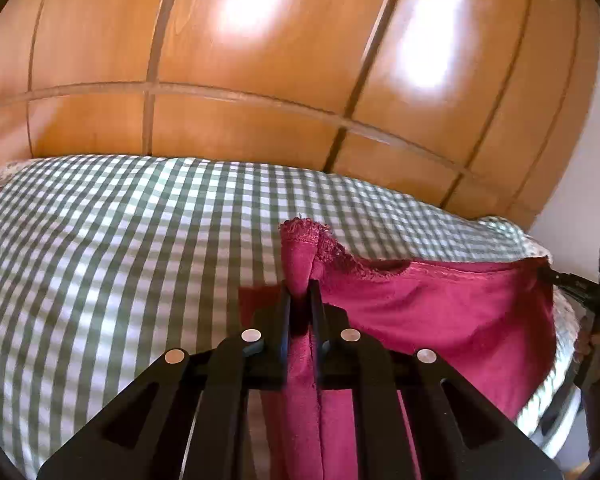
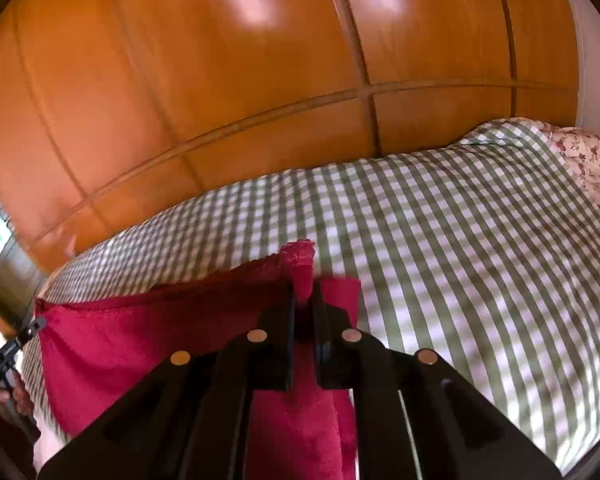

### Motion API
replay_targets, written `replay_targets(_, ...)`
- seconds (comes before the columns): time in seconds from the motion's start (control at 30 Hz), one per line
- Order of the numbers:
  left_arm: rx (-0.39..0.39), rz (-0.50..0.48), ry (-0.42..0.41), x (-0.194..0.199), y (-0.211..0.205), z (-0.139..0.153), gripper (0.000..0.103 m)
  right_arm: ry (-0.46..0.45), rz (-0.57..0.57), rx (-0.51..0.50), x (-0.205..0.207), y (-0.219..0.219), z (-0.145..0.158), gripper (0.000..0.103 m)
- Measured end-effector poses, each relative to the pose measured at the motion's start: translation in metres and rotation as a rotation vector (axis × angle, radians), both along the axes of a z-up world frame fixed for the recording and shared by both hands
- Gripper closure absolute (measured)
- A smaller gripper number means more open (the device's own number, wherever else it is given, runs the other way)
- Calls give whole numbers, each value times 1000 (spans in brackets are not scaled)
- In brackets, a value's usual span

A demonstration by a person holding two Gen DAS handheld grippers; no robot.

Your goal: Fold small clothes

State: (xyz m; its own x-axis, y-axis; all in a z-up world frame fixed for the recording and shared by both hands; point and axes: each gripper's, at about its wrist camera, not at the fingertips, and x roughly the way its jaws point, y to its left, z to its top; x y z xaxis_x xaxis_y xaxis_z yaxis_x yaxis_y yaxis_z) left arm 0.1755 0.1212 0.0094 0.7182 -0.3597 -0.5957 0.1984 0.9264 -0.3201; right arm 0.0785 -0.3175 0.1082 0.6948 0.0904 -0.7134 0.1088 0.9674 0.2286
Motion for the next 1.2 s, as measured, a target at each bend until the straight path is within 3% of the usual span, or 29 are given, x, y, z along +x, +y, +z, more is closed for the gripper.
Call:
replay_targets(0.2, 62, 57, 86, 54, -16, -34, 96, 79, -72, -52, 60, -4, -49, 97)
replay_targets(0.37, 161, 77, 223, 82, -30, -84, 96, 202, -112, -105, 86, -9, -107, 97)
replay_targets(0.5, 174, 89, 249, 83, -28, -85, 91, 206, -111, -110, 85, -6, -108, 91)
replay_targets(0.53, 170, 95, 251, 81, -26, -82, 88, 196, -110, -111, 82, -6, -102, 79)
replay_targets(0.57, 175, 116, 243, 78, -25, -75, 74, 191, -112, -113, 80, -5, -97, 57)
replay_targets(0.6, 190, 146, 224, 72, -24, -68, 66, 168, -119, -122, 73, -3, -86, 51)
replay_targets(0.63, 211, 191, 186, 63, -21, -59, 58, 134, -121, -125, 67, 0, -77, 50)
replay_targets(0.73, 162, 194, 113, 31, -21, -39, 57, 63, -57, -76, 47, 18, -49, 50)
replay_targets(0.87, 142, 152, 58, -11, -37, -32, 57, 29, 89, -22, 21, 68, -39, 36)
replay_targets(0.93, 172, 126, 49, -27, -54, -38, 57, 40, 168, -24, 15, 101, -50, 33)
replay_targets(1.0, 197, 117, 94, -29, -61, -54, 57, 67, 217, -46, 14, 127, -64, 33)
replay_targets(1.1, 211, 145, 188, -18, -56, -83, 57, 205, 230, -96, 26, 151, -108, 34)
replay_targets(1.2, 217, 182, 176, -24, -51, -81, 57, 167, 221, -127, 27, 153, -119, 32)
